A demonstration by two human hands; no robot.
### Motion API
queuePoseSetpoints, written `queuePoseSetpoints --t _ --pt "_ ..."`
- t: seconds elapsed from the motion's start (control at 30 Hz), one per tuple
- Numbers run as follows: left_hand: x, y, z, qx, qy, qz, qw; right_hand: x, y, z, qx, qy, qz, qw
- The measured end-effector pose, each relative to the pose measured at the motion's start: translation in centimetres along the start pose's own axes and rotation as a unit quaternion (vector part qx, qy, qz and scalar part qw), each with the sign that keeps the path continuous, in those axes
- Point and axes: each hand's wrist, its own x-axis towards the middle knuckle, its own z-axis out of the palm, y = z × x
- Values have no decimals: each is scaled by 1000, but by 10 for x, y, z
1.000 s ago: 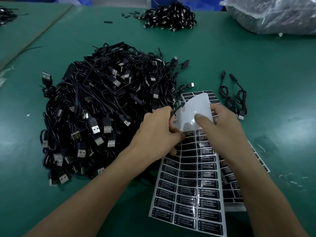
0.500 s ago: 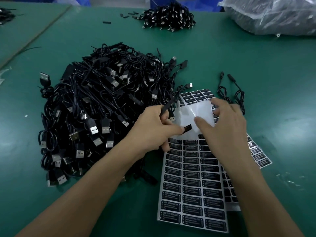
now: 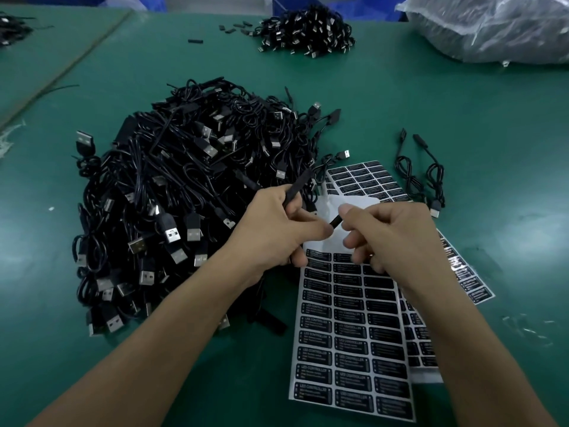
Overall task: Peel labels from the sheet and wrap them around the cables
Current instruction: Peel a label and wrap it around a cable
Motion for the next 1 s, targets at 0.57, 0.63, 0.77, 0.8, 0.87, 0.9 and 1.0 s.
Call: queuePoseSetpoints --t 0.57,0.63,0.77,0.8,0.87,0.9,1.0 --pt "0 5 -5 -28 -18 -14 999 1 -9 -4 176 -82 116 974" --pt "0 5 -5 -33 -18 -14 999 1 -9 -2 188 -74 108 973" --pt "-1 7 -3 -24 -3 -19 1000 2 -8 1 171 -57 68 981" --pt "-1 8 -2 -25 -2 -23 999 2 -7 1 161 -51 58 984" --pt "-1 10 -3 -42 1 -37 998 2 -5 3 143 -39 37 988" --pt "0 10 -3 -59 5 -44 997 2 -5 4 139 -34 27 989" --pt "0 8 -5 -93 9 -54 994 1 -5 6 145 -26 3 989"
